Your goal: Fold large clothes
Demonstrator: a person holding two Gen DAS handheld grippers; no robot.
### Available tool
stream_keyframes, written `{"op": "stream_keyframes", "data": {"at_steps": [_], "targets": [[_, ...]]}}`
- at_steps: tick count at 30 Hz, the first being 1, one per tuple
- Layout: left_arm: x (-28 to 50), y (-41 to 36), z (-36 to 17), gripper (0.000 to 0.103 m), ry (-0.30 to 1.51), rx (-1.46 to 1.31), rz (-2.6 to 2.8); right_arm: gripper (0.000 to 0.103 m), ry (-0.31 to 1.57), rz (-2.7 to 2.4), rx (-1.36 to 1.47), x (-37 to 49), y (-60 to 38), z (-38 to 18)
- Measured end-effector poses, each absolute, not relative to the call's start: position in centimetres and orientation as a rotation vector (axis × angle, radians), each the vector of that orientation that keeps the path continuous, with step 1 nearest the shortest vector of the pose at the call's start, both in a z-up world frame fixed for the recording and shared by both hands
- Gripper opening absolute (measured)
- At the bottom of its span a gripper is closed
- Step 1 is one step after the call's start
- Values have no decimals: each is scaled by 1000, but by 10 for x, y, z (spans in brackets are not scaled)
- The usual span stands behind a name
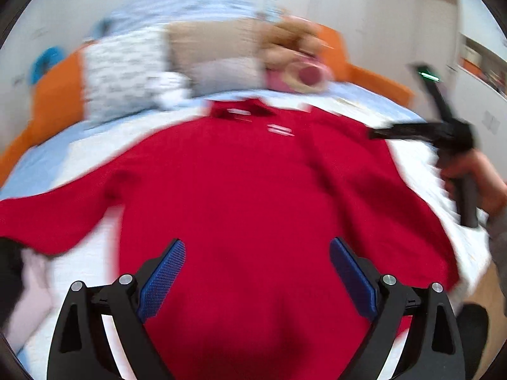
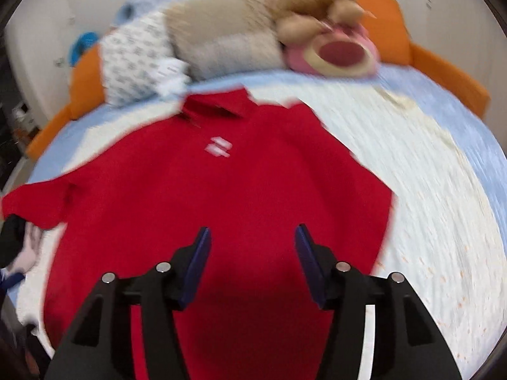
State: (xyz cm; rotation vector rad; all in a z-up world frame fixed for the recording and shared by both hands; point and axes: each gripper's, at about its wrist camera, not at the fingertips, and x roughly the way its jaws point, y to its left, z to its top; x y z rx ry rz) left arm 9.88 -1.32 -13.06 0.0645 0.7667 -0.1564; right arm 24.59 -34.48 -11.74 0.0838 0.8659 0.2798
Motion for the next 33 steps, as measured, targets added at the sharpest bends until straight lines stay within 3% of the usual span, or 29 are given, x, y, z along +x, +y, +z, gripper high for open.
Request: {"op": "stream_keyframes", "data": {"at_steps": [6,13,21,22,23,24,25,26,30,33], "targets": [[121,176,-88,94,725,-37,216,61,797,417,20,265,-236,-78],[120,385,-76,94,747,-172,527,62,826,532,-40,305,-114,-75],[150,460,-124,93,860,-201,485,63,919,585,-47,381,8,-85],[150,458,-129,91,849,-202,455,63,937,580,-38,389,15,-87],[151,455,-135,76,835,-182,441,66,972,584,-17,404,28,-90],[150,452,-138,66,822,-151,459,69,998,581,0,413,36,-92],[148,449,-139,63,798,-127,473,75,1041,563,11,426,45,-95],[144,446,-138,52,766,-119,468,76,1098,542,28,442,57,-100],[129,442,-130,38,691,-180,411,75,1254,493,47,485,97,-120],[123,434,-122,35,659,-177,368,75,1412,428,66,512,133,-147]]}}
